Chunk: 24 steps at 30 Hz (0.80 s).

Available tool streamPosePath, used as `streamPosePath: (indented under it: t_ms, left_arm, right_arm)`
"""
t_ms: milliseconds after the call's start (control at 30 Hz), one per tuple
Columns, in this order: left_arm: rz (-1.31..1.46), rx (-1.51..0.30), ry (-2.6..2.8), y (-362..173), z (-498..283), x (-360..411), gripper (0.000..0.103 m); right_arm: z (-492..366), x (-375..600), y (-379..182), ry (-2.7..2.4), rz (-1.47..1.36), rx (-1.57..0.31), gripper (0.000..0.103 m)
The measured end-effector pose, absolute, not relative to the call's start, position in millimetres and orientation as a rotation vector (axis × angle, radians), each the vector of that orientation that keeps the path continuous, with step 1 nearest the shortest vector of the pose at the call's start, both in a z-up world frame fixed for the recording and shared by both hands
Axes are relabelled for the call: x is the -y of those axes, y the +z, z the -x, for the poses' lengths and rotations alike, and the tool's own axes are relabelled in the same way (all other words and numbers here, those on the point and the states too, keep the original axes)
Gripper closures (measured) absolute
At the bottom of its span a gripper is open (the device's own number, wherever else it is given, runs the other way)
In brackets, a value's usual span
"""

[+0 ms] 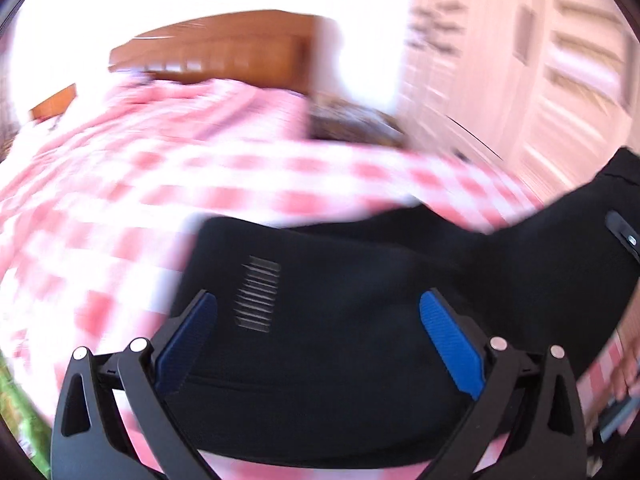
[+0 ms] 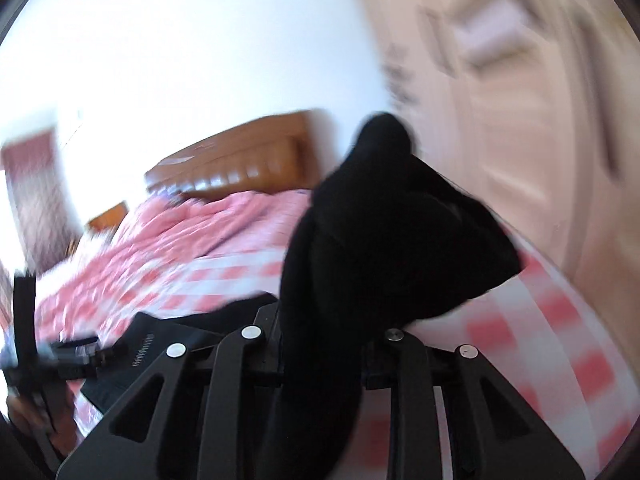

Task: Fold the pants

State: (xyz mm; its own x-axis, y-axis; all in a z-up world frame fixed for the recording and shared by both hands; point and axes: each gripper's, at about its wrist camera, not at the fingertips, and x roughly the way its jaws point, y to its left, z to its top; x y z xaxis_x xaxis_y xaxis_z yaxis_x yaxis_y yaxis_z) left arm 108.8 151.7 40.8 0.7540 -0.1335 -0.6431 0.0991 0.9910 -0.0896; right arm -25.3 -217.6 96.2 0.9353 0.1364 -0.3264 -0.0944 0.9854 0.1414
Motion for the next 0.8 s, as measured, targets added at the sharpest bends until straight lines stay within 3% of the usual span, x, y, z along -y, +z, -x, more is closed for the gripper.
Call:
streamPosePath:
  t_ms: [167,333,400,500,633,800]
  left_arm:
    - [0.107,-0.689,0.000,55.8,-99.2,-230.7,0.002]
    - [0.282,-0.804,-0.089,22.0,-102.8,-286.3,0.002]
    - [0.353,-0.858,-0.119,1.4,-107.0,-293.8,0.002]
    - [0.423,-0.887,-0.182,-13.3,-105.3,-299.9,0.002]
    - [0.483,-0.853,-0.336,0.9,-107.9,-284.8,0.002]
    - [0.480,-0.986,-0.524,12.9,-141.4,-239.2,0.002]
  right_arm:
    - [-1.0,72.1,87.6,0.276,0.226,-0.347,0.078]
    - [-11.6,-47.6,-14.8,0.434,0.640,-0.553,0.078]
    - [5.7,-58.3,-28.6,0.372,0.744,-0.443,0.078]
    - [1.7,-47.3,-16.8,0.385,0.689,-0.446,0.078]
    - [12.4,-48.3,-8.9,0.342,0.716,-0.379,0.078]
    - [11.9,-50.5,-14.2,0.331,0.742,-0.369,0.078]
